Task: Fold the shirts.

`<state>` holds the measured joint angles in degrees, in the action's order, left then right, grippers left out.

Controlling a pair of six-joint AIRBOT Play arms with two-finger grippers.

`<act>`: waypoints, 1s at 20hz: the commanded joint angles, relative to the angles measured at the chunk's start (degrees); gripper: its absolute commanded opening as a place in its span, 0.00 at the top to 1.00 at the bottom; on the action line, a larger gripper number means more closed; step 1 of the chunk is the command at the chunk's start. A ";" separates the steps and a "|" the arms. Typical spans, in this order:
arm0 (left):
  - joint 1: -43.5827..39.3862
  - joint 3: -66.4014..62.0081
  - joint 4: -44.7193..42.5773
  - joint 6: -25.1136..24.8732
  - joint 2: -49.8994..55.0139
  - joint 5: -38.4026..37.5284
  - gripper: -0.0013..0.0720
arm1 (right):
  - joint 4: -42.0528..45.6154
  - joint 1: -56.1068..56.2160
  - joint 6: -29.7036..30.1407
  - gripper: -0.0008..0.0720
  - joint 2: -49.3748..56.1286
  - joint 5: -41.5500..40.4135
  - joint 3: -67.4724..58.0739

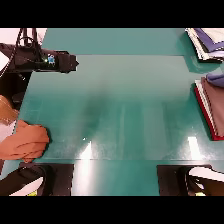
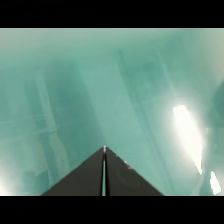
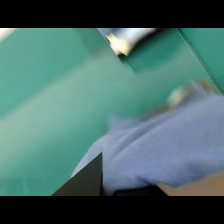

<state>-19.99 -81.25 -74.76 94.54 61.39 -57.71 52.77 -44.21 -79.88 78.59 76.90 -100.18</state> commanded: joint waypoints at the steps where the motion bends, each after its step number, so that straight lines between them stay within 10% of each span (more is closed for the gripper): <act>1: -0.02 0.02 -0.04 -1.99 0.04 -0.13 0.95 | 8.81 -3.50 -0.68 0.97 -6.05 2.97 11.98; 3: -0.02 0.02 -0.04 -2.01 0.04 -0.20 0.95 | 13.57 -5.73 -0.68 0.96 -9.38 4.02 19.17; 4: -0.02 0.02 -0.04 -2.01 0.04 -0.20 0.95 | 15.76 -7.02 -0.68 0.79 -10.88 4.37 22.34; 6: -0.02 0.02 -0.04 -2.01 0.04 -0.20 0.95 | 17.86 -9.92 -0.70 0.11 -13.35 4.24 26.91; 7: -0.02 0.02 -0.04 -2.03 0.04 -0.17 0.95 | 17.64 -11.82 -1.05 0.01 -14.58 4.07 28.61; 13: -0.02 0.02 -0.04 -2.03 0.04 -0.20 0.95 | 6.45 -12.70 -2.12 0.03 -20.11 -0.55 29.09; 20: -0.02 0.00 -0.20 -1.97 0.02 -0.35 0.95 | -3.19 17.57 -2.12 0.04 -22.47 -0.94 29.09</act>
<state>-19.99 -81.25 -75.00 92.51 61.39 -58.24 52.71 -38.41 -81.95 56.99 76.42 -71.18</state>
